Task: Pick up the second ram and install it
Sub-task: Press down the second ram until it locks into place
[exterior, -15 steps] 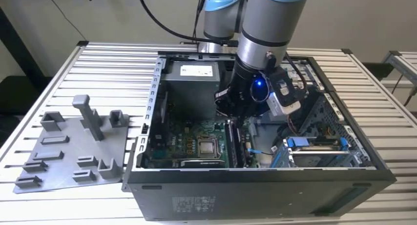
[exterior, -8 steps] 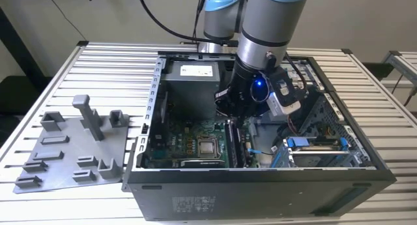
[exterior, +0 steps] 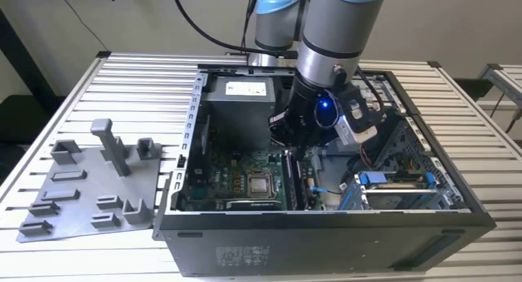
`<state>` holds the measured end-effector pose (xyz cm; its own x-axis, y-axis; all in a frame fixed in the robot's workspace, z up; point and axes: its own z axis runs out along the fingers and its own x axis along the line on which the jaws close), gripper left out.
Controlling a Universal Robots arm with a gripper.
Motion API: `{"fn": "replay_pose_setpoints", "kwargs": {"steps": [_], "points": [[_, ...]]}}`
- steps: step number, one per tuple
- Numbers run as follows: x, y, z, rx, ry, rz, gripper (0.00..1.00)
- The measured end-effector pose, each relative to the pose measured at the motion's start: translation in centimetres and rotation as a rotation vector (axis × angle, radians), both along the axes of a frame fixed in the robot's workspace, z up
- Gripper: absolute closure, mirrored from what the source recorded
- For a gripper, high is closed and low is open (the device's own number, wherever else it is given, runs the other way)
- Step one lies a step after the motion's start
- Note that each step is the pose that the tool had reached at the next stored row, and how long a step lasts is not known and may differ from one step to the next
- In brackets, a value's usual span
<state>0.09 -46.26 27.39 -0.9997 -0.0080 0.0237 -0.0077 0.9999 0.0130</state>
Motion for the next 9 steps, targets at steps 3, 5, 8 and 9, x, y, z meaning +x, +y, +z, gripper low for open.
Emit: {"fn": "replay_pose_setpoints", "kwargs": {"steps": [3,5,8,9], "points": [[0.0,0.0,-0.01,0.0001,0.0,0.054,0.89],[0.01,0.0,-0.01,0.0003,0.0,0.091,0.89],[0.0,0.0,-0.05,0.0043,-0.0002,0.142,0.89],[0.0,0.0,-0.08,0.0063,-0.0004,0.157,0.89]]}}
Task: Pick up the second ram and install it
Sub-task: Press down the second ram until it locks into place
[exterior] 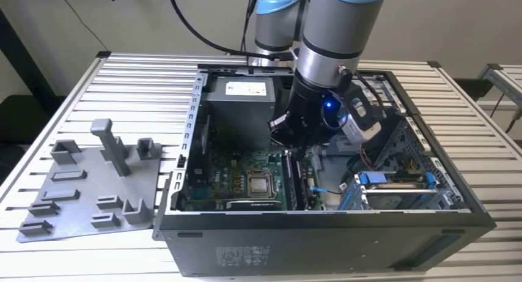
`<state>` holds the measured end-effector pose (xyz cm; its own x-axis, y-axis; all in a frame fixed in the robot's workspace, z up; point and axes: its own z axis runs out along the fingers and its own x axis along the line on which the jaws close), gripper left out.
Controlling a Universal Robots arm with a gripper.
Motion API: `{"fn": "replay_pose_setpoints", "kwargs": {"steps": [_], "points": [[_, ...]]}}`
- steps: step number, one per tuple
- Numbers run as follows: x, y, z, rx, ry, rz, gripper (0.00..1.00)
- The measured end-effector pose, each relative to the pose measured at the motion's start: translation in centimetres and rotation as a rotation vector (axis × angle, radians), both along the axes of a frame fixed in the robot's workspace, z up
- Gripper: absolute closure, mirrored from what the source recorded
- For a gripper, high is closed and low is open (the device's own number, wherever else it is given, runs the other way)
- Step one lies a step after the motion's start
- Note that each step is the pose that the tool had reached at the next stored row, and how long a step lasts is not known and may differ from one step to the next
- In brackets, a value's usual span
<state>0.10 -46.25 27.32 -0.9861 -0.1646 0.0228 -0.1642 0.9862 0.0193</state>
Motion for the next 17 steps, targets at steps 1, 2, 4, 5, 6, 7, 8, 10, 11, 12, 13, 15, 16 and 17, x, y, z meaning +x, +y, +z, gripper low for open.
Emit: {"fn": "replay_pose_setpoints", "kwargs": {"steps": [1,2,4,5,6,7,8,10,11,12,13,15,16,17], "points": [[0.0,0.0,-0.02,0.0015,0.0,0.016,0.89],[0.0,0.0,-0.05,0.0033,0.0,0.039,0.89],[0.0,-0.01,-0.08,0.0047,0.0001,0.072,0.89],[0.0,-0.01,-0.1,0.0052,0.0001,0.089,0.89],[0.0,-0.01,-0.11,0.0057,0.0002,0.107,0.89],[0.0,0.0,-0.13,0.007,0.0002,0.124,0.89],[0.0,0.0,-0.14,0.0088,0.0001,0.141,0.89],[0.0,0.0,-0.17,0.0146,-0.0003,0.173,0.89],[0.0,0.0,-0.19,0.0172,-0.0003,0.188,0.89],[0.0,0.0,-0.24,0.019,-0.0005,0.204,0.89],[-0.01,0.0,-0.27,0.0191,-0.0004,0.219,0.89],[-0.02,0.0,-0.31,0.0187,-0.0005,0.244,0.89],[-0.02,0.0,-0.34,0.0188,-0.0004,0.261,0.89],[-0.03,0.0,-0.37,0.0189,-0.0003,0.278,0.89]]}}
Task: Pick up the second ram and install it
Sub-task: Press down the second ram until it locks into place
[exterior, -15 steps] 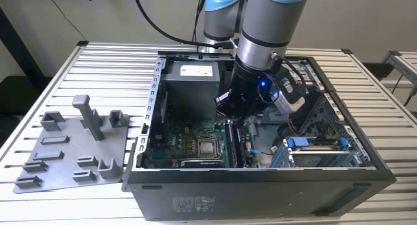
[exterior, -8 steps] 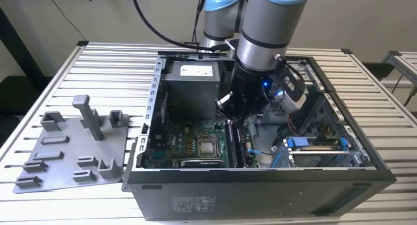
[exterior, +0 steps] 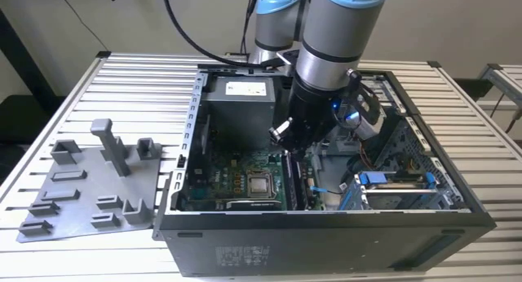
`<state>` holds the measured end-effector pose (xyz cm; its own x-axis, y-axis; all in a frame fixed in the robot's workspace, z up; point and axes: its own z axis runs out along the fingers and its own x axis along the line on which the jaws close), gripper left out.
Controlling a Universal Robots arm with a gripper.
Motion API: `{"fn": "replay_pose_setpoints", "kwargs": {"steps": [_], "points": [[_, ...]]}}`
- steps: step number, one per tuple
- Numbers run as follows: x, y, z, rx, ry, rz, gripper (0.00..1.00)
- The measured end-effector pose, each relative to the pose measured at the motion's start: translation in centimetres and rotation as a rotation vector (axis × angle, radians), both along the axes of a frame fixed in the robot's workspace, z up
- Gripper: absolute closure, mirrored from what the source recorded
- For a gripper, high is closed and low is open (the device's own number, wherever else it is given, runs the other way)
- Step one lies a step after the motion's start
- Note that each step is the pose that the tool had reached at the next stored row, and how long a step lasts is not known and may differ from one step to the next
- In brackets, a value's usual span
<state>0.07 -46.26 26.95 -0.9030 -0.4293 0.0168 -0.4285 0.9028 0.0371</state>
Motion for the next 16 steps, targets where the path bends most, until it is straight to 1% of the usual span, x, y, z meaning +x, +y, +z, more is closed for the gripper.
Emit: {"fn": "replay_pose_setpoints", "kwargs": {"steps": [16], "points": [[-0.01,0.0,-0.35,-0.0001,0.0,0.282,0.89]]}}
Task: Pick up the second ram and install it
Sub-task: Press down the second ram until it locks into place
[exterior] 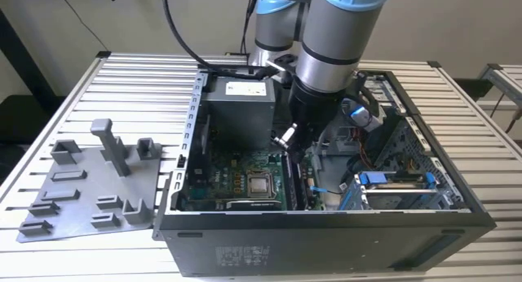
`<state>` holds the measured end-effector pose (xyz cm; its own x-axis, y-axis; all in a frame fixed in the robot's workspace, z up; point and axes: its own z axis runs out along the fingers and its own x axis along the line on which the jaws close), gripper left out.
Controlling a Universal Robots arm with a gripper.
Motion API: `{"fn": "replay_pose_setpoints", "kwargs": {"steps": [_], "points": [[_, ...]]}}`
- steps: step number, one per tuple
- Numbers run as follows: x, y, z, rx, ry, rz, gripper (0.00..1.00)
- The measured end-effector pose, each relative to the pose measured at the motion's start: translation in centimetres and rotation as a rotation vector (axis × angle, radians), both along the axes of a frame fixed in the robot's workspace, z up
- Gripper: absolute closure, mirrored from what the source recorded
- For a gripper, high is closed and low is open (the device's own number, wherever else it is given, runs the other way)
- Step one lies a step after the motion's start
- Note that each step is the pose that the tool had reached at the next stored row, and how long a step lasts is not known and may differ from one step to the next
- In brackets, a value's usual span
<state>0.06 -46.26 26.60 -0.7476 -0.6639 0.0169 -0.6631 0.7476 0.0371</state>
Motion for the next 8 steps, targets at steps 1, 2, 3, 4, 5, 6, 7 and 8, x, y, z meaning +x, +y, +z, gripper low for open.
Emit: {"fn": "replay_pose_setpoints", "kwargs": {"steps": [1,2,3,4,5,6,7,8], "points": [[0.0,0.0,-0.02,0.0,0.0,0.018,0.89],[0.0,0.0,-0.03,0.0,-0.0001,0.036,0.89],[0.0,0.0,-0.04,-0.0001,-0.0004,0.056,0.89],[0.01,0.0,-0.04,0.0,-0.0008,0.074,0.89],[0.01,0.0,-0.05,0.0002,-0.001,0.092,0.89],[0.01,0.0,-0.06,0.0005,-0.0012,0.109,0.89],[0.0,0.0,-0.06,0.001,-0.0012,0.127,0.89],[0.0,0.0,-0.07,0.0015,-0.0012,0.145,0.89]]}}
